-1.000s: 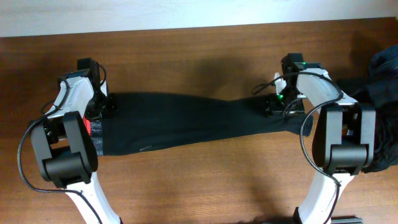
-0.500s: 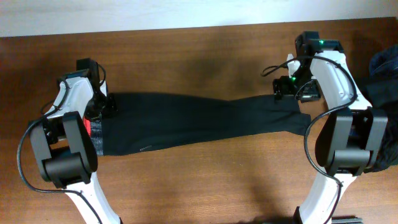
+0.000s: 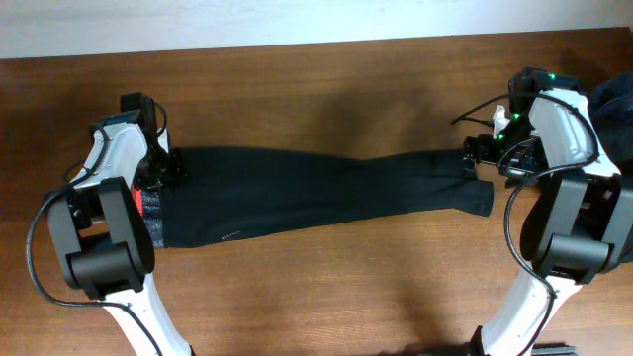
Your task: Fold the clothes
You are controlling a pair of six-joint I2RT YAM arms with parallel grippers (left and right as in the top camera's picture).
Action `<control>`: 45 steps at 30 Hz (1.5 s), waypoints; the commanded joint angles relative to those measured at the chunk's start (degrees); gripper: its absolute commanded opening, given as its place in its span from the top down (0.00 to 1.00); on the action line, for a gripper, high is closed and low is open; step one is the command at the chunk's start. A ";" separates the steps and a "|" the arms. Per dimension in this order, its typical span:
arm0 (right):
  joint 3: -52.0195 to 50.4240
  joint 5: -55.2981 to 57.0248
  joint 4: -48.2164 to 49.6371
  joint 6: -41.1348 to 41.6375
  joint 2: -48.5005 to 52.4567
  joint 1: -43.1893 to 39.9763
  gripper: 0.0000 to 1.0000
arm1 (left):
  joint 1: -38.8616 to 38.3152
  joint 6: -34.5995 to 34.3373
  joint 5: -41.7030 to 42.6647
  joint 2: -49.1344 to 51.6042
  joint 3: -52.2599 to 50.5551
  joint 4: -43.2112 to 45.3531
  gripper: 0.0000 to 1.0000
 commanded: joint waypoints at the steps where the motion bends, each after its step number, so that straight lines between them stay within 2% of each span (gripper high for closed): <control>1: -0.74 -2.56 0.00 0.07 -0.81 0.37 0.06 | 0.61 -0.13 -0.87 1.60 -1.73 0.33 0.76; 5: -0.74 -3.61 -0.74 2.12 -0.81 0.24 0.09 | 0.63 -0.13 -0.90 1.60 -1.73 0.31 0.72; 8: -0.74 -3.82 -3.28 4.17 -0.83 0.20 0.12 | 0.61 -0.13 -0.87 1.60 -1.73 0.09 0.59; 10: -0.74 -4.68 -4.92 4.17 -0.83 0.20 0.12 | 0.61 -0.15 -0.87 1.60 -1.73 -0.04 0.43; 11: -0.74 -5.03 -5.35 4.17 -0.83 0.20 0.11 | 0.61 -0.15 -0.87 1.60 -1.73 -0.04 0.29; 13: -0.74 -5.14 -5.18 4.17 -0.83 0.20 0.12 | 0.61 -0.15 -0.90 1.60 -1.73 -0.04 0.07; 14: -0.74 -5.11 -4.57 4.15 -0.83 0.20 0.12 | 0.61 -0.15 -0.90 1.60 -1.73 0.00 0.01; 19: -0.74 -5.29 0.33 4.17 -0.83 0.20 0.17 | 0.61 -0.15 -0.90 1.60 -1.73 0.33 0.01; 26: -0.74 -7.23 -0.76 4.17 -0.81 0.31 0.26 | 0.61 -0.15 -0.90 1.60 -1.73 0.33 0.01; 33: -2.34 -5.38 -0.61 4.15 -0.81 0.31 0.30 | 0.61 -0.15 -0.90 1.60 -1.73 0.33 0.01; 38: -8.48 -4.20 6.34 3.67 -0.81 0.31 0.29 | 0.61 -0.15 -0.90 1.60 -1.73 0.33 0.01; 43: -12.81 -4.20 13.73 3.48 -0.81 0.31 0.34 | 0.61 -0.15 -0.90 1.60 -1.73 0.33 0.01; 44: -12.90 -4.22 14.56 3.45 -0.81 0.31 0.39 | 0.61 -0.15 -0.90 1.60 -1.73 0.33 0.01; 45: -12.90 -4.26 15.28 3.48 -0.83 0.31 0.49 | 0.61 -0.15 -0.90 1.60 -1.73 0.31 0.01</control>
